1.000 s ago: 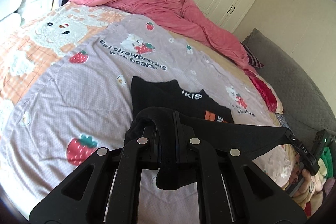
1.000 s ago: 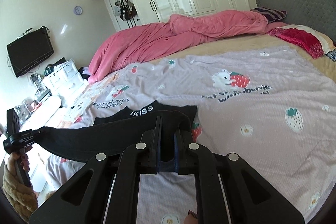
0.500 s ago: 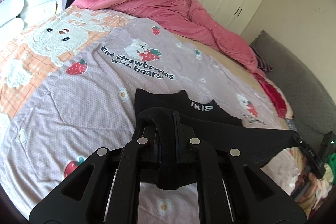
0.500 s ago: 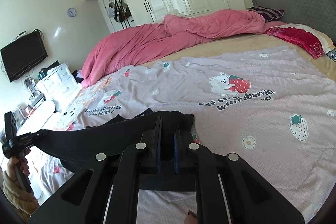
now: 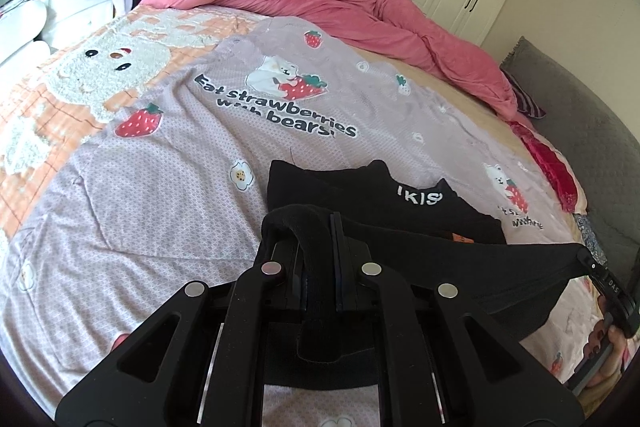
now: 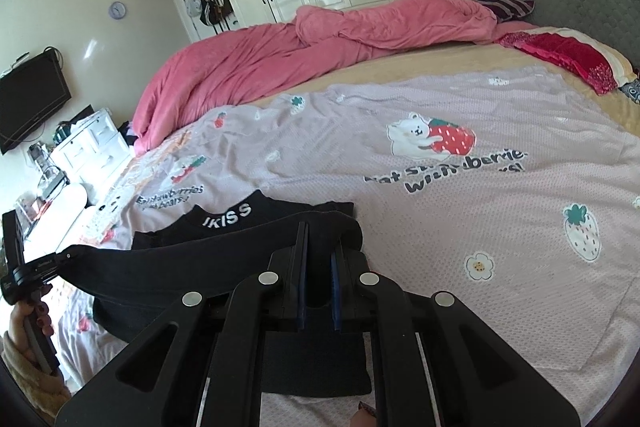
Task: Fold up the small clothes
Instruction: 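Lift the hem with both grippers and fold it over toward the collar, then lower the hem onto the shirt and open both grippers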
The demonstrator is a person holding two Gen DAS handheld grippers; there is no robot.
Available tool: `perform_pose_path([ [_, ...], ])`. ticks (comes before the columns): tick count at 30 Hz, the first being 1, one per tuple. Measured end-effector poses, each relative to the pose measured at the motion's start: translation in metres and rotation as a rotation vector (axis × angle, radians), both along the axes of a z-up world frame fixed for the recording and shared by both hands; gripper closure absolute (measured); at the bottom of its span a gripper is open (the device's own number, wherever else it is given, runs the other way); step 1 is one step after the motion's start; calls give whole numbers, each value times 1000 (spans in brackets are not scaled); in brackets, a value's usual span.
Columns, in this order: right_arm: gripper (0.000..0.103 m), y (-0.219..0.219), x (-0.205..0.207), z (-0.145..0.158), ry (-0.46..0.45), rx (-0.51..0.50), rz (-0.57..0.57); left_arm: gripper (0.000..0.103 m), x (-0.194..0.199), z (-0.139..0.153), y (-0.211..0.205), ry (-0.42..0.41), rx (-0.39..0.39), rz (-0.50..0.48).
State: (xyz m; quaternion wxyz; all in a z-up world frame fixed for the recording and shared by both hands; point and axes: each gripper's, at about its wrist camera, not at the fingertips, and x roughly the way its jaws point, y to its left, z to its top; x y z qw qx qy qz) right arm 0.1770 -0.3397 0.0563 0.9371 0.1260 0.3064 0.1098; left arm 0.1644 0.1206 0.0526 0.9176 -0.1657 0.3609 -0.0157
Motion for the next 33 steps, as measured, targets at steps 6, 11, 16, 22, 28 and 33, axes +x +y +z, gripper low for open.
perform_pose_path([
  [6,95,2,11,-13,26,-3,2,100,11,-15,1,24,-1,8],
  [11,95,3,21,-24,52,-3,1,98,17,-27,3,43,-16,15],
  [16,94,4,28,-32,73,-5,-8,98,22,-37,3,60,-12,17],
  [22,94,5,32,-39,91,-11,-16,96,26,-44,4,71,-7,21],
  [28,81,6,34,-40,98,-20,-30,73,23,-41,1,57,11,18],
  [33,65,4,26,-30,54,-39,-60,58,10,-27,6,5,46,68],
])
